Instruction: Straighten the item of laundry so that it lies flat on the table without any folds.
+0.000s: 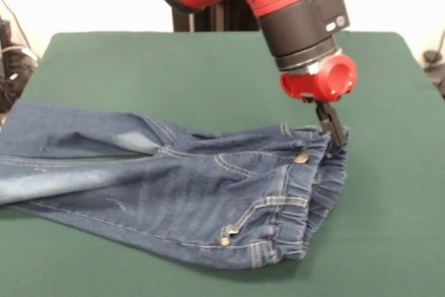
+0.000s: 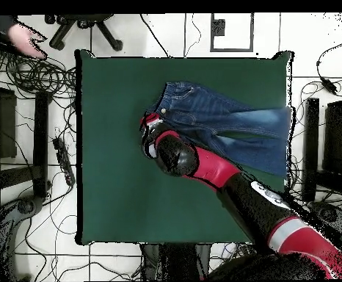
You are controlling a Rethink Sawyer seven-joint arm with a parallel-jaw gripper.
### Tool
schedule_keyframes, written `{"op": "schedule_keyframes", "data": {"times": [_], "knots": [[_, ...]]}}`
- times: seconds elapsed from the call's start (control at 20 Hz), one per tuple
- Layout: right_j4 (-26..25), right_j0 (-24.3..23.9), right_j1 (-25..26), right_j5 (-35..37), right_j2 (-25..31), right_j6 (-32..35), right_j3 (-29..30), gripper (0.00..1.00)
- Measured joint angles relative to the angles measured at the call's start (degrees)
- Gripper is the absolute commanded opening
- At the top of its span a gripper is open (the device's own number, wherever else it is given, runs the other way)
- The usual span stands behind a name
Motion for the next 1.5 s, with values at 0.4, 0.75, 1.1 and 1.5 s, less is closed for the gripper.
{"op": "schedule_keyframes", "data": {"times": [0.4,0.75,1.1,1.5], "knots": [[0.0,0.1,-1.5,0.0,2.7,0.0,3.3,0.0],[0.0,0.6,-1.5,-1.5,3.2,0.0,4.6,0.0],[0.1,2.7,-1.5,-4.1,3.2,0.0,4.6,0.0],[2.1,7.6,-0.2,-5.1,3.1,0.0,4.2,0.0]]}}
